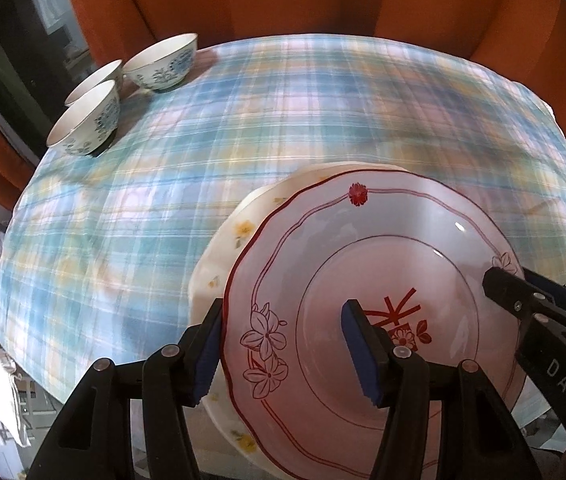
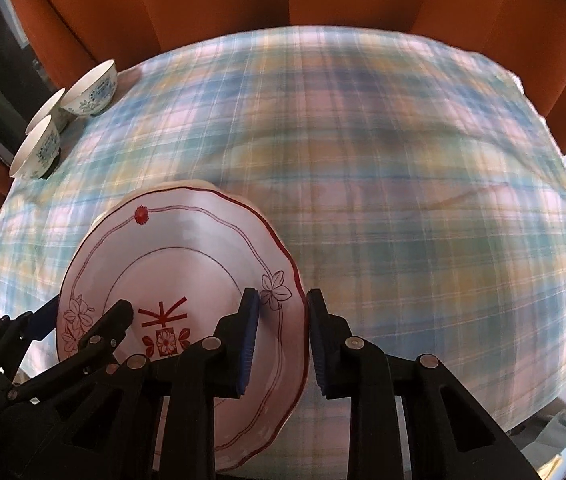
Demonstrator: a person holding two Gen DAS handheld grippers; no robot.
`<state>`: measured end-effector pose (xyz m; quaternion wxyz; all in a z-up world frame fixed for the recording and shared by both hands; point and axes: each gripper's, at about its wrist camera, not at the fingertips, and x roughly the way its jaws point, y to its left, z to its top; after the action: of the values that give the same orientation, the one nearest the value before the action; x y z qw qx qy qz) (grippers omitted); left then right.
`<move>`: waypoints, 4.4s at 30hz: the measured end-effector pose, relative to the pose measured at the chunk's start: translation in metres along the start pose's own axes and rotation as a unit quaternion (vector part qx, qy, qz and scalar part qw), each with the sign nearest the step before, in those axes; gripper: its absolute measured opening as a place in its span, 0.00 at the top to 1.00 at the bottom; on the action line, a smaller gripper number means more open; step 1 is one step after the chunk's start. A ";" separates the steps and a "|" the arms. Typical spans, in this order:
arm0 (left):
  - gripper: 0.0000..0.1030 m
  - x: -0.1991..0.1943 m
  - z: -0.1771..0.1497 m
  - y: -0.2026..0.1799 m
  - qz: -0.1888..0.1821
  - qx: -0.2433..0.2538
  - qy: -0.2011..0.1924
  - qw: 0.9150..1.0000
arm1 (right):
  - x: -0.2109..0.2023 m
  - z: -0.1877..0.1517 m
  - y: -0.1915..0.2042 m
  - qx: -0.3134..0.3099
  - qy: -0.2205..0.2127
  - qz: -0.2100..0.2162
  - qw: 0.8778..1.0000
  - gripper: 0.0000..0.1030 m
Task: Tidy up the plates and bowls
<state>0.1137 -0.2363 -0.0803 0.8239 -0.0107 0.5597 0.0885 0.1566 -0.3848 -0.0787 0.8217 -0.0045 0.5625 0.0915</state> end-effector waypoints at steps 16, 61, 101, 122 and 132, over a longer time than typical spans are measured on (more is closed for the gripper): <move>0.27 0.007 -0.007 -0.001 0.046 -0.004 0.000 0.999 | 0.006 0.002 0.027 -0.059 -0.017 -0.011 0.998 0.73; 0.09 -0.011 0.021 0.193 -0.076 0.049 -0.041 0.995 | -0.013 0.004 0.212 0.019 -0.056 -0.058 0.997 0.32; 0.47 0.087 0.189 0.319 -0.041 0.005 -0.075 0.996 | 0.082 0.181 0.367 -0.011 -0.094 0.005 0.995 0.46; 0.72 0.116 0.209 0.321 -0.017 -0.004 -0.052 0.999 | 0.122 0.207 0.372 -0.005 -0.061 0.012 0.998 0.75; 0.72 0.099 0.206 0.324 -0.028 -0.005 -0.056 0.998 | 0.103 0.204 0.371 -0.006 -0.065 0.006 0.998 0.75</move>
<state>0.2874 0.1197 -0.0687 0.8561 -0.0250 0.5117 0.0685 0.3233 0.0170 -0.0643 0.8560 0.0005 0.5072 0.1000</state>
